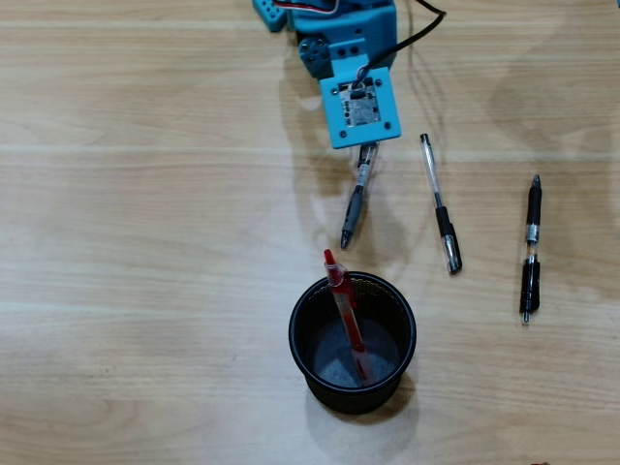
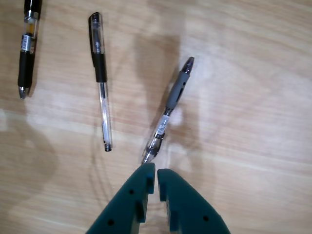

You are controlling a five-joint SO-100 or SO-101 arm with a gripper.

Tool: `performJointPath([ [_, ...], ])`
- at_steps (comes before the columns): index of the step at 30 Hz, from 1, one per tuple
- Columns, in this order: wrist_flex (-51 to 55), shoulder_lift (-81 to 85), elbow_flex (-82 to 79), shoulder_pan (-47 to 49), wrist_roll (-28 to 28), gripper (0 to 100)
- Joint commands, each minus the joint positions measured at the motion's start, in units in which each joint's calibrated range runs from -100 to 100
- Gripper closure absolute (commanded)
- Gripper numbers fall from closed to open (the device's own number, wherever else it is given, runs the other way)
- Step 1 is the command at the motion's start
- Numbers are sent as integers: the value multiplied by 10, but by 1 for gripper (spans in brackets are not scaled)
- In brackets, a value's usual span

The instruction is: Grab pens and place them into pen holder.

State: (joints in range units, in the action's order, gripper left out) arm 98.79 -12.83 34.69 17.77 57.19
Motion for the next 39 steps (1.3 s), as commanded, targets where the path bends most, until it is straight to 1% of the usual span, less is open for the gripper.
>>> performJointPath([
  [1,12,30,-11,12,21,98],
  [5,12,26,-51,27,39,98],
  [8,-36,26,-118,29,42,98],
  [10,-94,26,-180,31,42,98],
  [16,-312,26,-357,39,42,98],
  [18,-367,26,-395,40,42,98],
  [20,-399,26,-420,41,47,98],
  [25,-403,26,-434,36,49,97],
  [29,-402,26,-433,34,49,87],
  [31,-402,26,-434,34,49,84],
  [39,-402,13,-434,22,49,84],
])
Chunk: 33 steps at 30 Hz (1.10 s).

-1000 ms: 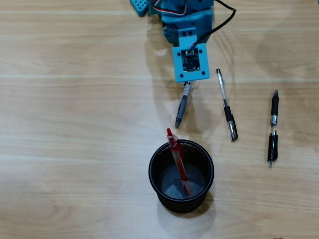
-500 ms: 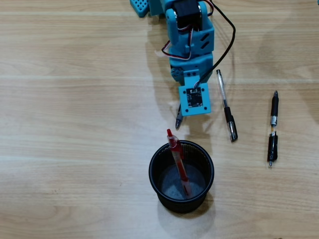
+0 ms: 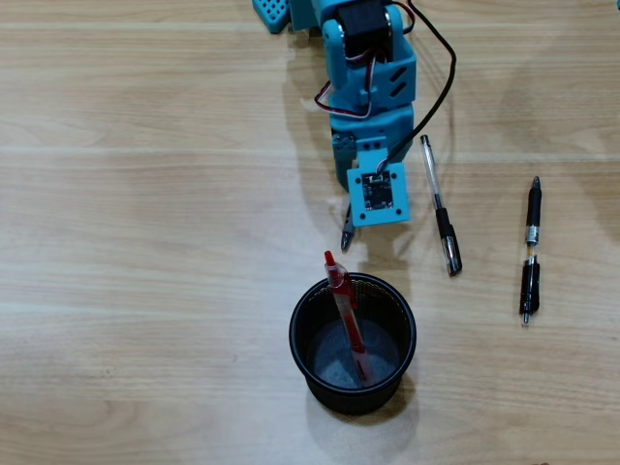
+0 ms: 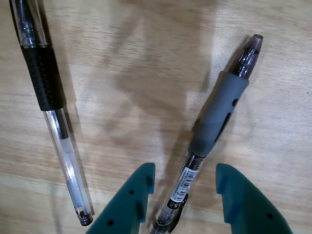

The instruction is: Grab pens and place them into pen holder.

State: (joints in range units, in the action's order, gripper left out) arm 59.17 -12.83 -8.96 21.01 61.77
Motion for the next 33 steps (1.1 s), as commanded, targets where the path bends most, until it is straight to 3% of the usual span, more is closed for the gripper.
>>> performJointPath([
  [1,-6,5,5,-13,3,84],
  [15,-9,-80,9,-19,3,85],
  [20,-7,-81,6,-30,3,98],
  [33,25,11,86,-45,-3,98],
])
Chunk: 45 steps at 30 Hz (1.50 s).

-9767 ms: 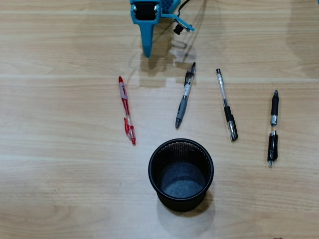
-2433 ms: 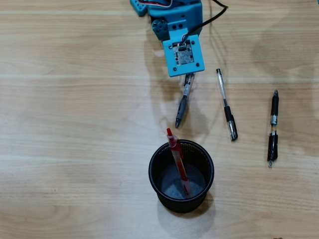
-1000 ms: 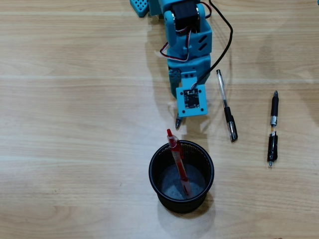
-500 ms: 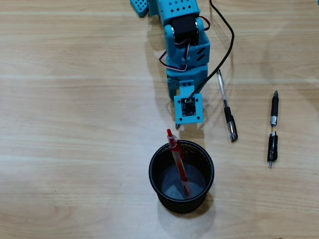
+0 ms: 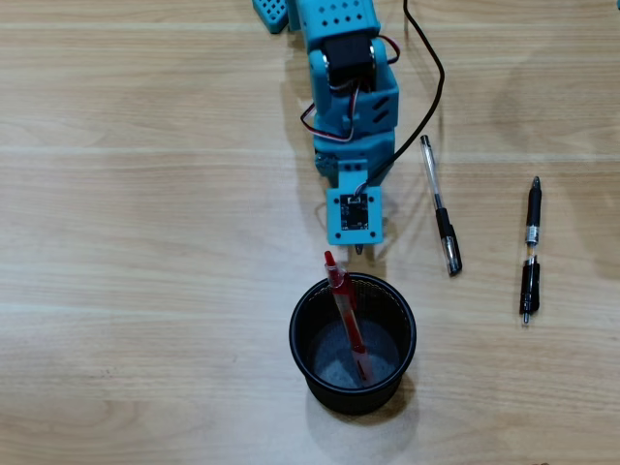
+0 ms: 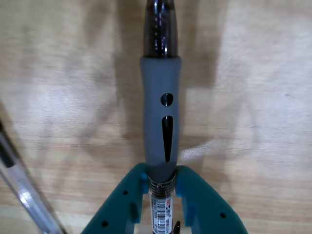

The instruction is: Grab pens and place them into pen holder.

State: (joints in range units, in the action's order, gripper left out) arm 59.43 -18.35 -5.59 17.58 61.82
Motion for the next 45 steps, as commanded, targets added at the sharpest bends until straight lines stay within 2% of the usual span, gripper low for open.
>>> performJointPath([
  [1,36,80,68,-12,-3,98],
  [9,141,175,231,-22,-4,98],
  [19,131,199,331,-26,-4,98],
  [26,-51,185,314,-25,-41,98],
  [37,-357,48,317,-24,-52,98],
  [45,-481,-45,317,-38,-52,98],
])
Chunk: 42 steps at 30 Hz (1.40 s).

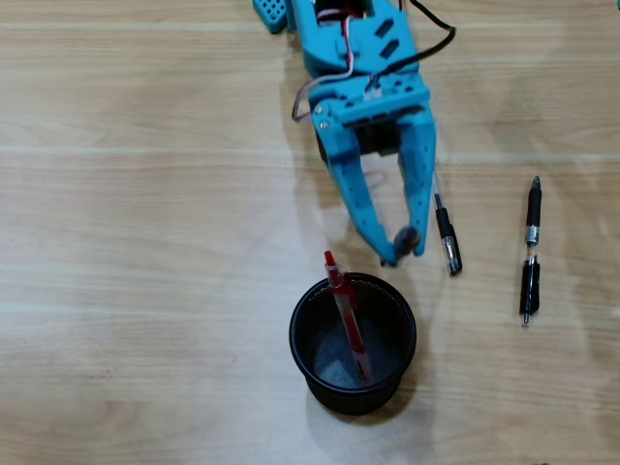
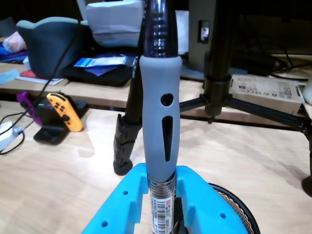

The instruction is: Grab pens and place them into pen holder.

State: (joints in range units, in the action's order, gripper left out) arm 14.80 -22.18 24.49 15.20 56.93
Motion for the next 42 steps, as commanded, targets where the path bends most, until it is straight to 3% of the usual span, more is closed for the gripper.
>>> performJointPath([
  [1,-43,-15,16,-16,-3,98],
  [16,-210,-102,11,-34,-26,96],
  [20,-204,-101,9,-28,-26,86],
  [35,-201,-90,2,10,-28,86],
  [42,-120,65,-145,21,-109,86],
])
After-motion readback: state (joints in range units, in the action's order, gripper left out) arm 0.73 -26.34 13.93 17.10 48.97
